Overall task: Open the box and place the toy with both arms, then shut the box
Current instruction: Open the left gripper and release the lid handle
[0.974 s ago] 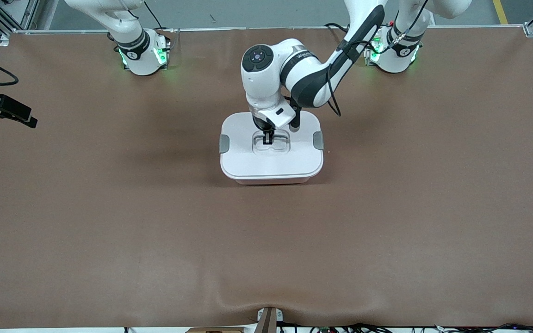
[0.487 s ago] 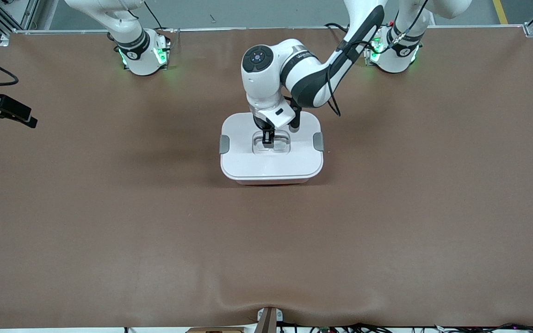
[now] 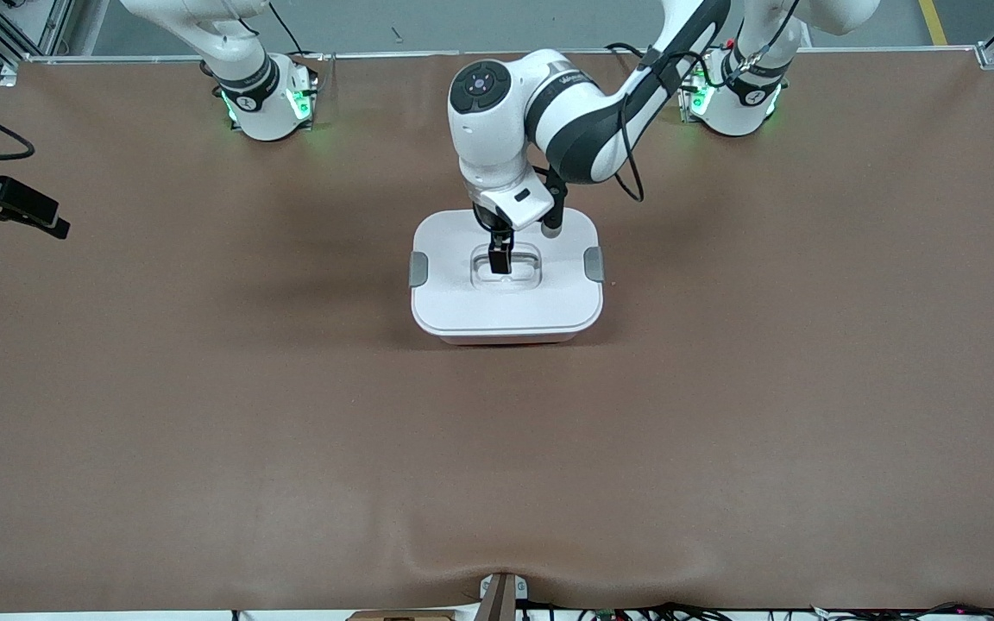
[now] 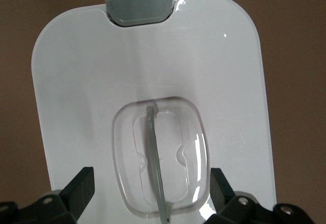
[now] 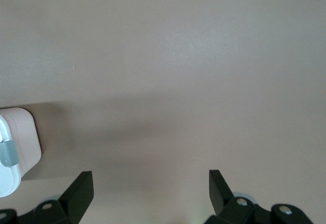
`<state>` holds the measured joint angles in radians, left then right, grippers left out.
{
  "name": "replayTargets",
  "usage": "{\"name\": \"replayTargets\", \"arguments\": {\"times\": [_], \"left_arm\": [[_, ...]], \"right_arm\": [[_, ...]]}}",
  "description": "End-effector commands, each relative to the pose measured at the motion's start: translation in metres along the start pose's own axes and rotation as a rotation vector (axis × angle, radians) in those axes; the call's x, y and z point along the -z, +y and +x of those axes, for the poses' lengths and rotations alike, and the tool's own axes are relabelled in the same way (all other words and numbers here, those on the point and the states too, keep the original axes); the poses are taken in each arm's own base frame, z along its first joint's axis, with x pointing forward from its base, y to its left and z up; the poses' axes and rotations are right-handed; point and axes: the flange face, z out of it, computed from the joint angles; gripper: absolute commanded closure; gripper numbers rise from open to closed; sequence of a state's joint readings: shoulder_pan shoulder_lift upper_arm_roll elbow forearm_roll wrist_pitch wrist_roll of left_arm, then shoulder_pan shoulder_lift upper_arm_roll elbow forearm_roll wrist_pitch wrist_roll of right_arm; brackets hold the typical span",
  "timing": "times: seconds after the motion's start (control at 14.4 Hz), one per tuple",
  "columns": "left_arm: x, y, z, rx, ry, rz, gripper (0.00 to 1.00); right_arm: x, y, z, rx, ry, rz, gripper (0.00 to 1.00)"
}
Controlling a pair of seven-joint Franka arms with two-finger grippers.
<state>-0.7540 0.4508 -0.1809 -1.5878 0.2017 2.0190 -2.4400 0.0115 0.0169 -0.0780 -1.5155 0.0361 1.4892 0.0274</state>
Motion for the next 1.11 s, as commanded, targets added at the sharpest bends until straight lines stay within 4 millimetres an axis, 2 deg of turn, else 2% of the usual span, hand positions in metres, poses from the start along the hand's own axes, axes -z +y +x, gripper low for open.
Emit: {"name": "replayTargets", "arguments": {"times": [0.0,0.14,0.42,0.77,0.83,0.9,1.04], "left_arm": [[0.02,0.005,0.008,-0.035,-0.004,-0.017,0.0],[0.03,0.011,0.019,-0.053,0.001,-0.022,0.0],[0.053,0.037,0.059,-0.127,-0.003,-0.033,0.0],[0.075,0.07,0.13,-0.247,0.032,0.005,0.0],[0.077,0.086,0.161,-0.245,0.024,0.016,0.0],[0.083,0.085,0.163,-0.287,-0.008,0.029,0.0],[0.082,0.096,0.191,-0.3,-0.013,0.057,0.0]], "right_arm": [[0.003,0.001,0.002,-0.007,0.004,-0.004,0.0],[0.003,0.001,0.002,-0.007,0.004,-0.004,0.0],[0.003,0.0,0.002,-0.006,0.004,-0.004,0.0],[0.004,0.0,0.002,-0.006,0.005,-0.003,0.0],[0.003,0.0,0.002,-0.006,0.002,-0.004,0.0],[0.004,0.0,0.002,-0.006,0.004,-0.004,0.0],[0.004,0.0,0.002,-0.006,0.005,-0.003,0.0]]}}
